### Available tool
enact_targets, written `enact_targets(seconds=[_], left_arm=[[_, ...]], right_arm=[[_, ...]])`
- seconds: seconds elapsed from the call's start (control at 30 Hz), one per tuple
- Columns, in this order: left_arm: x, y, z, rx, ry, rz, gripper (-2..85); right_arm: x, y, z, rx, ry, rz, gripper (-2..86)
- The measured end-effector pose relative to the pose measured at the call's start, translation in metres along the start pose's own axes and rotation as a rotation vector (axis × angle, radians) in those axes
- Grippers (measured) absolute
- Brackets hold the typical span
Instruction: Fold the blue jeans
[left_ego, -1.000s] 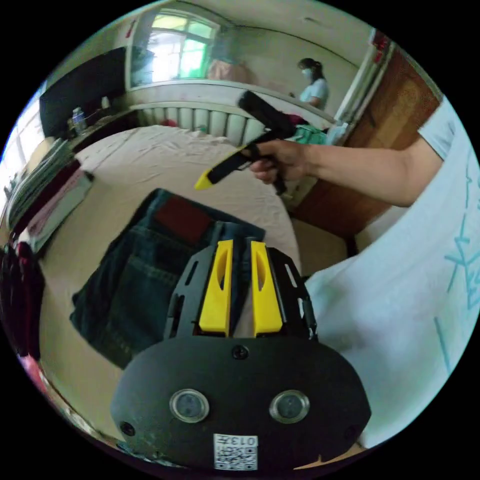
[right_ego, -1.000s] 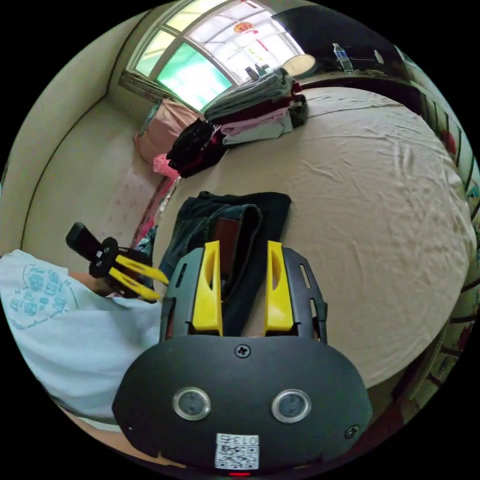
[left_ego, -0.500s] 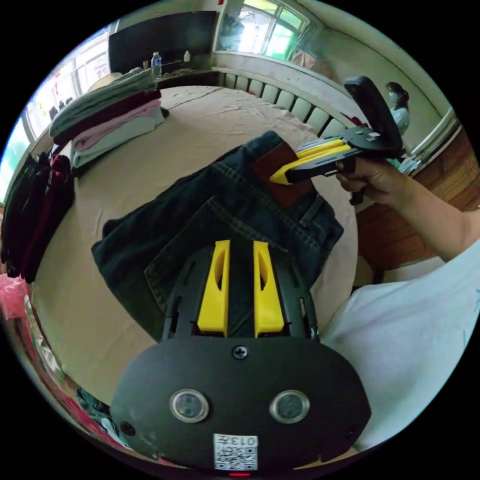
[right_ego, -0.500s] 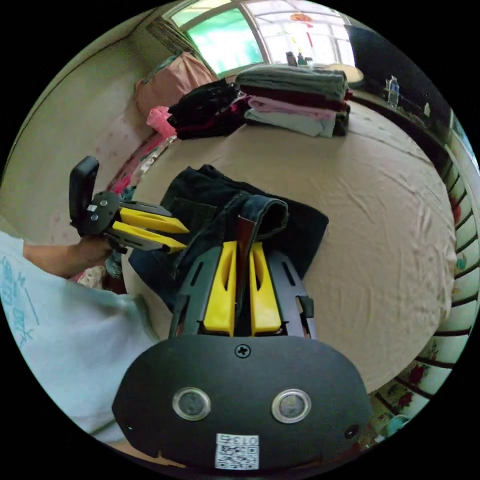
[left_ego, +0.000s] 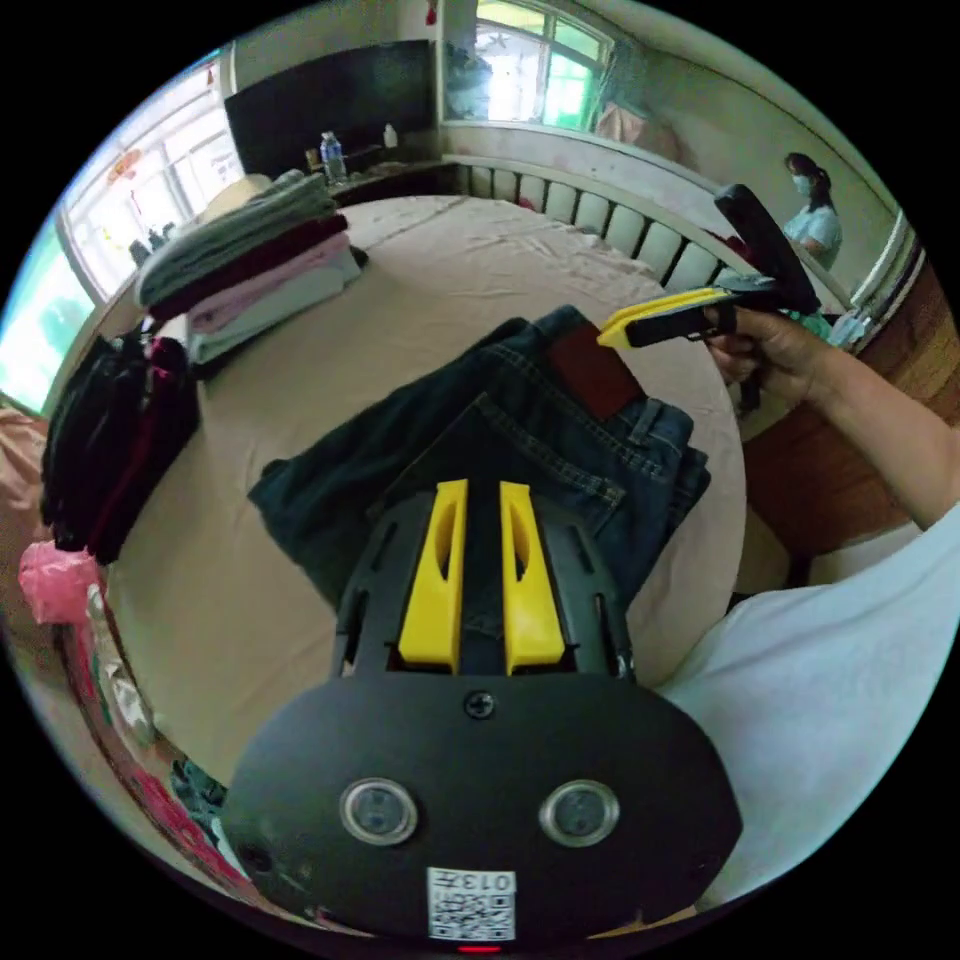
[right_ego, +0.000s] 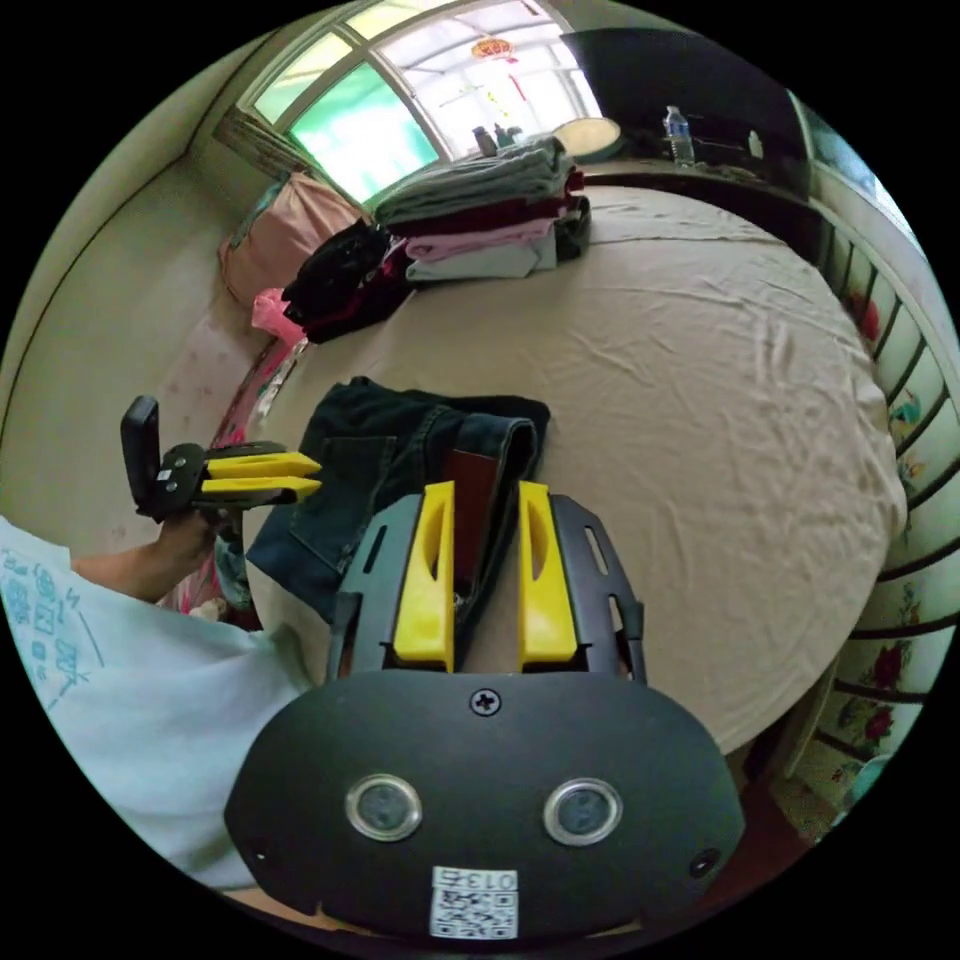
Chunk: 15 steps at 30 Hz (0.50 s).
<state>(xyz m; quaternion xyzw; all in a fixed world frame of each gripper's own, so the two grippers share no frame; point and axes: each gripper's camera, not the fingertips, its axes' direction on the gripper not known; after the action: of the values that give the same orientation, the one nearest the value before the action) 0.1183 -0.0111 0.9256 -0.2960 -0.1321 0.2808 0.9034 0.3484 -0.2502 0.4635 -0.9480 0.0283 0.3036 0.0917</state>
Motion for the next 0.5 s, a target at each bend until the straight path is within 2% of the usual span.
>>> enact_targets(seconds=[0.07, 0.13, 0.2, 0.27, 0.47, 0.5], left_arm=[[-0.035, 0.020, -0.010, 0.019, -0.114, -0.132, 12.4], [-0.073, 0.042, -0.013, 0.034, -0.108, -0.285, 15.6], [-0.113, 0.067, -0.010, 0.027, -0.045, -0.429, 17.5], [-0.157, 0.096, -0.001, 0.064, 0.101, -0.573, 18.8], [-0.225, 0.127, 0.039, 0.058, 0.385, -0.638, 17.6], [-0.230, 0.129, 0.040, 0.070, 0.383, -0.639, 17.5]], right_arm=[[0.007, 0.004, 0.005, -0.026, -0.027, 0.039, 13.3], [0.014, 0.006, 0.017, -0.065, -0.071, 0.076, 13.9], [0.023, 0.007, 0.027, -0.049, -0.145, 0.128, 14.1], [0.027, 0.005, 0.036, -0.061, -0.196, 0.148, 13.9], [0.024, -0.007, 0.043, -0.070, -0.238, 0.166, 12.2], [0.019, -0.011, 0.042, -0.072, -0.244, 0.151, 11.7]])
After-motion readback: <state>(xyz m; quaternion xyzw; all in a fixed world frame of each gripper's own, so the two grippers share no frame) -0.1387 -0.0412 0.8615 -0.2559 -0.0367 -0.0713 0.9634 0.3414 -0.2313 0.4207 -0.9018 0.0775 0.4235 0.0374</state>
